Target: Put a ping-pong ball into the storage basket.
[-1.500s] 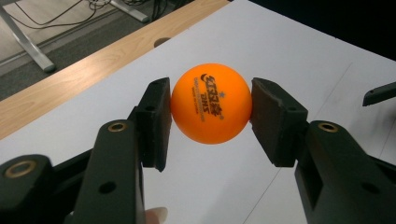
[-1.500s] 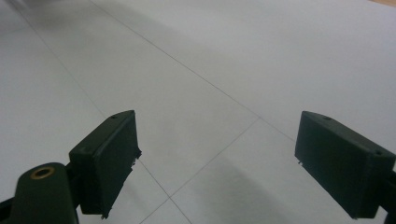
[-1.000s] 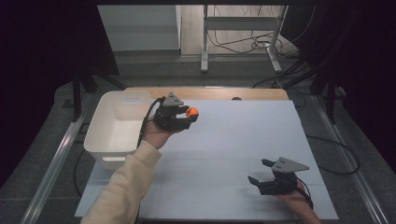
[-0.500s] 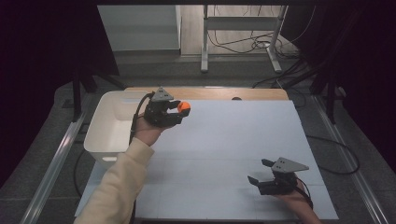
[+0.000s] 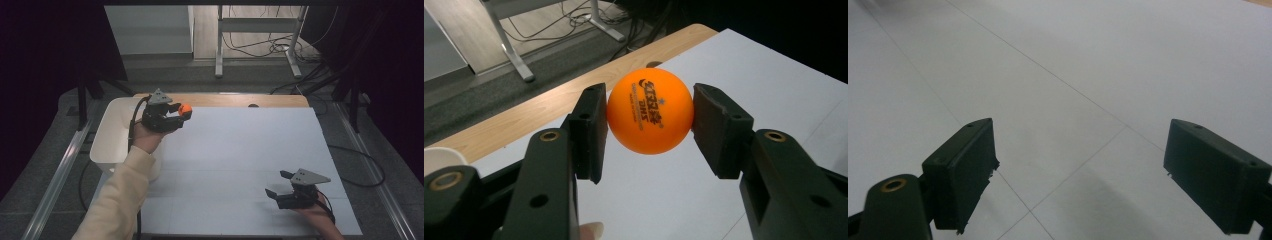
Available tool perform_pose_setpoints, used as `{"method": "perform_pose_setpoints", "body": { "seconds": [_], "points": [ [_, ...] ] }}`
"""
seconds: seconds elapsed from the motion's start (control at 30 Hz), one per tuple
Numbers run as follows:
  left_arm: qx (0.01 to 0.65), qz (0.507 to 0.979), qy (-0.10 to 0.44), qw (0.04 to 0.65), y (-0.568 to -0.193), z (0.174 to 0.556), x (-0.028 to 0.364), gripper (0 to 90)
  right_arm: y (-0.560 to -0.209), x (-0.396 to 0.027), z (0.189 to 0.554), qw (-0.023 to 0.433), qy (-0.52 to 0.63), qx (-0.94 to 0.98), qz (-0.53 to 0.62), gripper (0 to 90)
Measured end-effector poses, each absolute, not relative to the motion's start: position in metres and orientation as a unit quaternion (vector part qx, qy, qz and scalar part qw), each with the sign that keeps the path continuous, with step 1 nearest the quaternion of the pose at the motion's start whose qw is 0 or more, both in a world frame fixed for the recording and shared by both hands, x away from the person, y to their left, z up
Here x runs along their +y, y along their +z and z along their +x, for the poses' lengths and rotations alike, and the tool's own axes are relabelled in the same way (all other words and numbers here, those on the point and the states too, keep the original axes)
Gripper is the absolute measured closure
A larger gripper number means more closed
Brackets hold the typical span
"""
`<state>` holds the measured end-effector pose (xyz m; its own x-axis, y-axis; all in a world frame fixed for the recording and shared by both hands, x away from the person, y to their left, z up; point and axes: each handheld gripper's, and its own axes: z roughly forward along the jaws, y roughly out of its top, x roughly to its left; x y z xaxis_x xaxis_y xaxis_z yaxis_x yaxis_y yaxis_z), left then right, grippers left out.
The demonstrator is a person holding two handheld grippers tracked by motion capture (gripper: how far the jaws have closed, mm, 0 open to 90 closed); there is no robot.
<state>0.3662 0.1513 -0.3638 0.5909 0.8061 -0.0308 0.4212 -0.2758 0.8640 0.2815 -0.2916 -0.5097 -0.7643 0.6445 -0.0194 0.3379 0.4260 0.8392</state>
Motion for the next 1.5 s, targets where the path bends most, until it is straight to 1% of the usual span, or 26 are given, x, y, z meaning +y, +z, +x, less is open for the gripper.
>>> {"method": "perform_pose_setpoints", "body": {
  "seconds": [0.57,1.5],
  "points": [
    [0.420,0.755,0.231,0.448,-0.356,0.366,0.174,50.1,-0.509,-0.292,0.281,0.173,0.444,0.828,0.296,14.1],
    [0.465,0.730,0.245,0.437,-0.363,0.371,0.207,50.1,-0.510,-0.292,0.281,0.172,0.443,0.829,0.295,14.1]
  ]
}}
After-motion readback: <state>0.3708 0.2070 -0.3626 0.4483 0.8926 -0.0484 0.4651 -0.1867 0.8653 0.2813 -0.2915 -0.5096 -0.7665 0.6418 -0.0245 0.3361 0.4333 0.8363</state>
